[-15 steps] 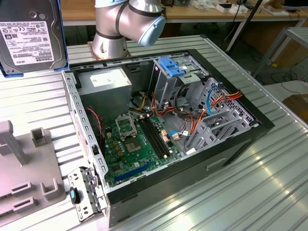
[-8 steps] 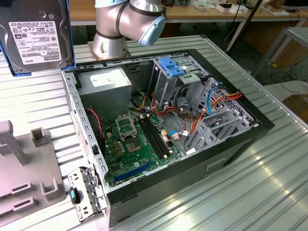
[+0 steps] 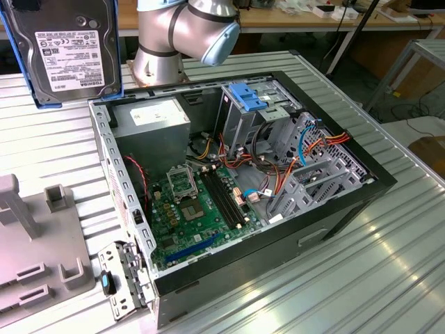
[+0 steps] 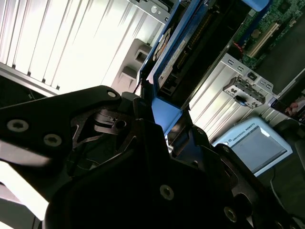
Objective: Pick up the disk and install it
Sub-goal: 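Pick up the disk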
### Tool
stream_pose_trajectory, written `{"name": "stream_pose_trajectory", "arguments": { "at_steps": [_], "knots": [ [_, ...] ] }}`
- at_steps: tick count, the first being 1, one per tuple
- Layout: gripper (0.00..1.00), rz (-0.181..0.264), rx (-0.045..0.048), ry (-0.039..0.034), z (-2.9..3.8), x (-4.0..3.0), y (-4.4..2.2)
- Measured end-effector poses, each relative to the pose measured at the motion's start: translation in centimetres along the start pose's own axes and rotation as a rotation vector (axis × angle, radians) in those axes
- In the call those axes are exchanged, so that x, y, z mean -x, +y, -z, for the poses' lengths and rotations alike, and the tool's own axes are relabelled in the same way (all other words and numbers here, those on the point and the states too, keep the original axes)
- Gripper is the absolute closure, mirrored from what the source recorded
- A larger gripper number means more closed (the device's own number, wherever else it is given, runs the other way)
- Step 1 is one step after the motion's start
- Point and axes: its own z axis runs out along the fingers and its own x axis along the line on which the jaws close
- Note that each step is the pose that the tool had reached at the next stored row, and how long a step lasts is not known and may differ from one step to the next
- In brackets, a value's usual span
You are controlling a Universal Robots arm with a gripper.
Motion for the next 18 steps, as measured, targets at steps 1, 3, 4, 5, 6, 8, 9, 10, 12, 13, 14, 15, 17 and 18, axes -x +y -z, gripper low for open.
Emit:
{"name": "stream_pose_trajectory", "arguments": {
  "at_steps": [1,3,4,5,6,8,9,10,12,13,14,15,17,18],
  "knots": [
    [0.64,0.0,0.0,0.0,0.0,0.0,-0.13],
    [0.64,0.0,0.0,0.0,-0.02,-0.01,-0.45],
    [0.64,0.0,0.0001,0.0001,-0.02,-0.01,-0.62],
    [0.64,0.0,0.0,0.0001,-0.03,-0.01,-0.76],
    [0.64,0.0,0.0,0.0,-0.04,-0.01,-0.96],
    [0.64,0.0,0.0,0.0001,-0.05,-0.02,-1.37],
    [0.64,0.0,0.0,0.0001,-0.05,-0.02,-1.49],
    [0.64,0.0,0.0,0.0,-0.06,-0.02,-1.8],
    [0.64,0.0,0.0,0.0001,-0.08,-0.03,-2.23],
    [0.64,0.0,0.0,0.0,-0.08,-0.03,-2.4],
    [0.64,0.0,0.0,0.0,-0.09,-0.03,-2.56],
    [0.64,0.0,0.0001,0.0001,-0.09,-0.03,-2.71],
    [0.64,0.0,0.0,0.0,-0.1,-0.04,-3.05],
    [0.64,0.0,0.0001,0.0001,-0.11,-0.04,-3.26]
  ]
}}
